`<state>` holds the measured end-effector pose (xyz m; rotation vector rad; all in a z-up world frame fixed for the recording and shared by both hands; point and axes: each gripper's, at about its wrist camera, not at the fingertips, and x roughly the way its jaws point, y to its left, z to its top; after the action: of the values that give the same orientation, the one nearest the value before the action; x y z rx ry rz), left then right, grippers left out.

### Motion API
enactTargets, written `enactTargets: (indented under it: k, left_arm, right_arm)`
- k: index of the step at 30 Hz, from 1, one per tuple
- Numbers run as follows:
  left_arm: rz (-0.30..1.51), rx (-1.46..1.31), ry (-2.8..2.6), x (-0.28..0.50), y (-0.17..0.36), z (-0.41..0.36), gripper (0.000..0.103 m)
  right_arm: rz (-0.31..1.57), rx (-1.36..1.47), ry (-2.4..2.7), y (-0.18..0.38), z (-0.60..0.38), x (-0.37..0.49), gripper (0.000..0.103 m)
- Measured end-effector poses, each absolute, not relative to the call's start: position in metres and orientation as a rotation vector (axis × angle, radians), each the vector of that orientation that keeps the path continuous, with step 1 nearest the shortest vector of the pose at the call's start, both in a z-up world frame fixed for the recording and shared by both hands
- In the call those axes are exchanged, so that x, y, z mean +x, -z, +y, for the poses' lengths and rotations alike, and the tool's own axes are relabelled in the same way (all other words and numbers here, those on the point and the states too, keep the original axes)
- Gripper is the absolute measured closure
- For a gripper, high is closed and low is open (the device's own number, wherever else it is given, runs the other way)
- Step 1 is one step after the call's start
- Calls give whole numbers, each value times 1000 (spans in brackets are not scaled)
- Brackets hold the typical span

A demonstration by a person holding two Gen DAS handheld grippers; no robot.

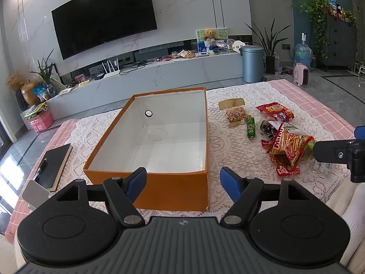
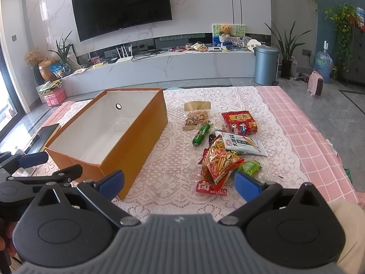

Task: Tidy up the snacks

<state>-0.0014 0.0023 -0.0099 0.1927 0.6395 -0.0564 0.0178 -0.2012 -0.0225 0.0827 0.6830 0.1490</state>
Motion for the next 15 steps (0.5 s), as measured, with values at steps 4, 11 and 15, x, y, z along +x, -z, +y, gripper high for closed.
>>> enactTargets:
  k: [4, 11, 15]
  left_arm:
    - [639, 192, 54, -1, 10, 3, 17]
    - [635, 185, 50, -1, 10, 5, 17]
    - [637, 188, 50, -1, 10, 5, 17]
  right_arm:
    - [685, 83, -151, 24, -202, 19, 3]
    - [686, 83, -150, 24, -202, 19, 3]
    - [691, 83, -151, 26, -201, 19, 3]
